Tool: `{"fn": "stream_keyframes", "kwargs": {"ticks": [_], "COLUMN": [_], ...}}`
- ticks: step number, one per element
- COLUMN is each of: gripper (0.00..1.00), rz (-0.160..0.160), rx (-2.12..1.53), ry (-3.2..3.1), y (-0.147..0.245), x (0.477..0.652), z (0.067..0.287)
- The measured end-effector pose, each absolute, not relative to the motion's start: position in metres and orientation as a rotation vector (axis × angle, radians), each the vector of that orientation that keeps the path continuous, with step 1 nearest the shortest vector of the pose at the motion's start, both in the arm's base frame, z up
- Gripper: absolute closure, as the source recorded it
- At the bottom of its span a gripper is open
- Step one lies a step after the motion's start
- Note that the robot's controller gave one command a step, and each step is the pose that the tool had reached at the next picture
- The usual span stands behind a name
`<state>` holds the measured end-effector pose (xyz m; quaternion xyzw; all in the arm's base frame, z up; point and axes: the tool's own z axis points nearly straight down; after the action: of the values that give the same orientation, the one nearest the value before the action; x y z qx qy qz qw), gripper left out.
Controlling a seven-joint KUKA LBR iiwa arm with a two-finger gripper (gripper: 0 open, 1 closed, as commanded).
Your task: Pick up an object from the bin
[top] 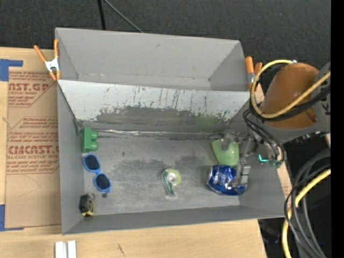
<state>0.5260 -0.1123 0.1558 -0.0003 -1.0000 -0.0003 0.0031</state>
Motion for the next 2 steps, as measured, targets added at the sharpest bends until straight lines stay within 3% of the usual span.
{"fn": "stream_keyframes", "kwargs": {"ticks": [1, 2], "gripper": [0.0, 1.0], "rz": [-0.021, -0.022], "rx": [-0.268, -0.271], "ry": [-3.127, -3.136], "y": [-0.0992, -0.0987], "x": [0.5532, 0.5561], "z": [0.0703, 0.0751]}}
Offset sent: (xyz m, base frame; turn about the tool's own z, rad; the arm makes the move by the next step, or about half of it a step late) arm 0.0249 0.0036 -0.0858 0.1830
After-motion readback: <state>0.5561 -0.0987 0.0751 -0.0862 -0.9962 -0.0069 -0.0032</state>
